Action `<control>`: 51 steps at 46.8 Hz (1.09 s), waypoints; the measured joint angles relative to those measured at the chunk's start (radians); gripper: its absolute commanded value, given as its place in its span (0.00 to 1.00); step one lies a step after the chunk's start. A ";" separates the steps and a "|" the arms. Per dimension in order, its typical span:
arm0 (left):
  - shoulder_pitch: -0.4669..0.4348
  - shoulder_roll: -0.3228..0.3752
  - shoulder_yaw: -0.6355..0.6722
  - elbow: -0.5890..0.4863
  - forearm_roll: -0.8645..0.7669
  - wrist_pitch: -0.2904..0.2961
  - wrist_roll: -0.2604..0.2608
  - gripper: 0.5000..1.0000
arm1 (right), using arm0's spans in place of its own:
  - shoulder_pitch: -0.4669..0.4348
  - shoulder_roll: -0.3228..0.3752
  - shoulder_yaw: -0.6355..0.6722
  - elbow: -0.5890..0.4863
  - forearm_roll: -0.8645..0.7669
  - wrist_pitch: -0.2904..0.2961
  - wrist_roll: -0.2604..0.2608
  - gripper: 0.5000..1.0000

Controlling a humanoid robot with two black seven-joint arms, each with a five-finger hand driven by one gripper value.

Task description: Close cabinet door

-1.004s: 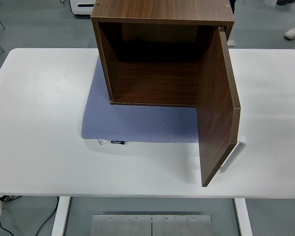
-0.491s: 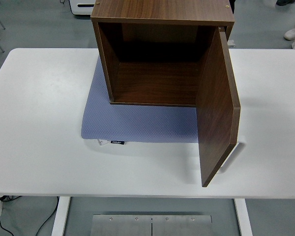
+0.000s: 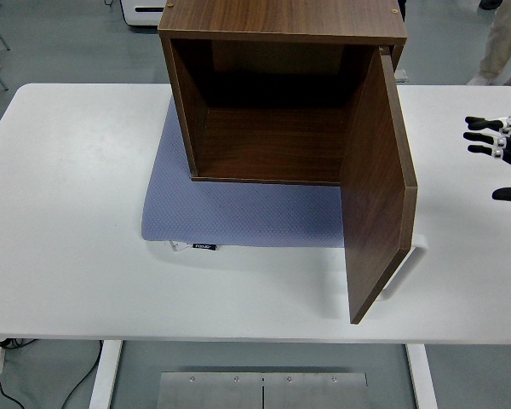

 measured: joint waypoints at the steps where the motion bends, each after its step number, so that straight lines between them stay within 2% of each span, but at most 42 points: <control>1: 0.000 0.000 0.000 0.000 0.000 0.000 0.000 1.00 | 0.001 0.001 -0.001 0.002 -0.002 0.000 -0.004 1.00; 13: 0.000 0.000 0.000 0.000 0.000 0.000 0.001 1.00 | 0.013 0.011 -0.001 0.041 -0.004 0.000 -0.020 1.00; 51: 0.000 0.000 0.000 0.000 0.000 0.000 0.001 1.00 | 0.049 0.145 -0.032 0.101 -0.003 0.000 -0.036 1.00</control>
